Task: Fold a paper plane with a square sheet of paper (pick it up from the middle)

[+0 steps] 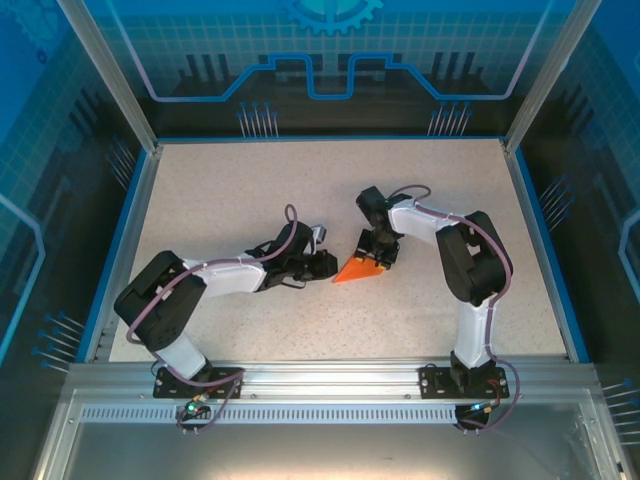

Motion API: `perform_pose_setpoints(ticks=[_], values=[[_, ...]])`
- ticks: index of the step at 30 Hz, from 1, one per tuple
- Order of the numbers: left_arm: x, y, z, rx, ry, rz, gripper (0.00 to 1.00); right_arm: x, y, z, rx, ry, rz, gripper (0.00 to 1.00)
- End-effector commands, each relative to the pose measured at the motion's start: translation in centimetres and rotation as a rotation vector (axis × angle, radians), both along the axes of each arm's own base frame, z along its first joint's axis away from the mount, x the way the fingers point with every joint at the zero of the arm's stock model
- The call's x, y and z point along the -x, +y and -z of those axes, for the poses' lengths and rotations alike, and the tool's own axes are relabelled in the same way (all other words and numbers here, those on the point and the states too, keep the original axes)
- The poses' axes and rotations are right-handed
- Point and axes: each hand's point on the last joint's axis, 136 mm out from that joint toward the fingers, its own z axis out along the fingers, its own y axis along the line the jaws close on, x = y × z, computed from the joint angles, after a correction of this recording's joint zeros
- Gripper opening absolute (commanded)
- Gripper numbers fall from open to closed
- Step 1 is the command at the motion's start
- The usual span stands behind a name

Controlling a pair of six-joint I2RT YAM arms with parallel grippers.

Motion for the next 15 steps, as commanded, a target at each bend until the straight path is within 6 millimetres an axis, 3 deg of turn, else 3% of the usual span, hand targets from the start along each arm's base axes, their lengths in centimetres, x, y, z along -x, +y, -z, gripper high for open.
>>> perform_pose_setpoints(ticks=[1, 7, 15], values=[[-0.9, -2.8, -1.0, 0.092, -0.014, 0.049, 0.16, 4.6, -2.9, 7.4, 0.152, 0.193, -0.001, 0.50], [-1.1, -4.5, 0.6, 0.075, 0.016, 0.069, 0.15, 4.6, -2.8, 7.5, 0.149, 0.196, -0.007, 0.52], [-2.1, -4.2, 3.2, -0.008, 0.038, 0.037, 0.12, 4.7, -2.9, 7.7, 0.150, 0.205, -0.004, 0.54]])
